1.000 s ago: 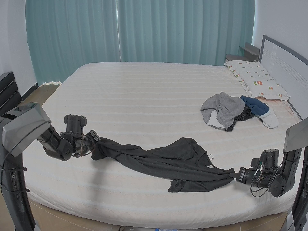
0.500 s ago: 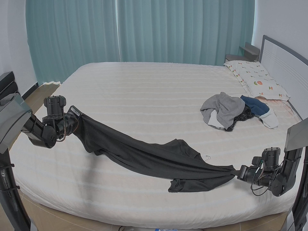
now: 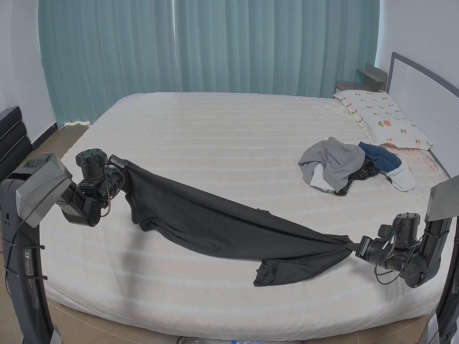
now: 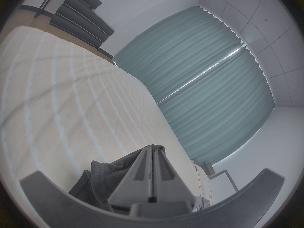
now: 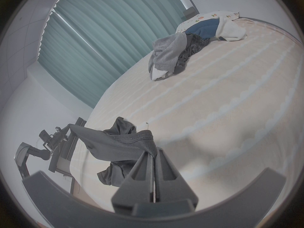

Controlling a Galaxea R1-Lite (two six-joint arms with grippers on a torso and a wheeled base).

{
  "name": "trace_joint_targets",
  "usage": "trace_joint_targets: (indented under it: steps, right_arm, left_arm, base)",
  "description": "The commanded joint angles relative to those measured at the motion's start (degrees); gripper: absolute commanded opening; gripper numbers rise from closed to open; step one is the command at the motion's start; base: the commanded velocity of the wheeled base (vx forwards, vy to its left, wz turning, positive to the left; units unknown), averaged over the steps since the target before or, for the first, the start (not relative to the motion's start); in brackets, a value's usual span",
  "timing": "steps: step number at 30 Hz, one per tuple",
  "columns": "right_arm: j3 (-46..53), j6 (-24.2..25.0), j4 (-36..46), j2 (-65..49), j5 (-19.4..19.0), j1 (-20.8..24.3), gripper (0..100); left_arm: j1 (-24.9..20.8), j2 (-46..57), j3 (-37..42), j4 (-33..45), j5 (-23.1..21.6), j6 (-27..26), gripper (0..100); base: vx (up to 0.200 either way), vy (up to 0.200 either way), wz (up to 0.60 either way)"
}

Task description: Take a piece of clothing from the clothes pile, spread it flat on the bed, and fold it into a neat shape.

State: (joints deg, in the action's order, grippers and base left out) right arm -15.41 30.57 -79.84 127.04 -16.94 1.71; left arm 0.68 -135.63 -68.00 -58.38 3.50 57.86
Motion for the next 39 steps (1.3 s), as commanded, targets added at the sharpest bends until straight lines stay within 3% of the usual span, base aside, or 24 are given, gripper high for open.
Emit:
trace_joint_targets:
  steps: [1,7,8,17,22,24,29,37,39]
  right_arm:
    - [-1.9,0.6,-0.7,2.0,1.6,0.1,0]
    - [-2.4,1.1,-6.8,6.9,4.2,0.5,0]
    - [-2.2,1.3,-8.0,7.5,4.6,0.7,0]
    - [-1.7,1.6,-8.7,7.6,4.3,1.1,0]
    - [-1.7,1.7,-8.8,7.2,4.2,0.9,0]
    - [-1.8,3.6,-9.0,7.0,4.3,1.1,0]
    - [-1.4,5.6,-9.9,6.4,4.2,1.1,0]
    - [-1.4,5.6,-9.9,6.8,4.0,1.2,0]
    - [-1.4,5.6,-9.9,6.8,4.0,1.2,0]
  left_arm:
    - [-1.3,-7.2,-5.6,-0.4,2.0,1.6,0]
    - [-3.1,-9.8,-8.0,-0.4,2.8,0.4,0]
    - [-3.2,-9.9,-8.1,-0.6,2.9,0.2,100]
    - [-2.8,-9.0,-6.9,-1.4,3.3,-0.3,100]
    - [-2.6,-4.1,-0.2,-1.5,3.0,-0.6,100]
    - [-2.6,0.8,8.0,-1.4,-1.3,-2.5,100]
    - [-2.4,4.4,18.5,-0.8,-12.5,-5.5,100]
    - [-2.9,1.8,23.4,1.3,-13.9,-19.4,100]
    - [-3.1,1.2,23.3,1.3,-14.0,-20.3,100]
  base:
    - [0.0,0.0,0.0]
    - [0.0,0.0,0.0]
    - [0.0,0.0,0.0]
    - [0.0,0.0,0.0]
    - [0.0,0.0,0.0]
    - [0.0,0.0,0.0]
    - [0.0,0.0,0.0]
    - [0.0,0.0,0.0]
    - [0.0,0.0,0.0]
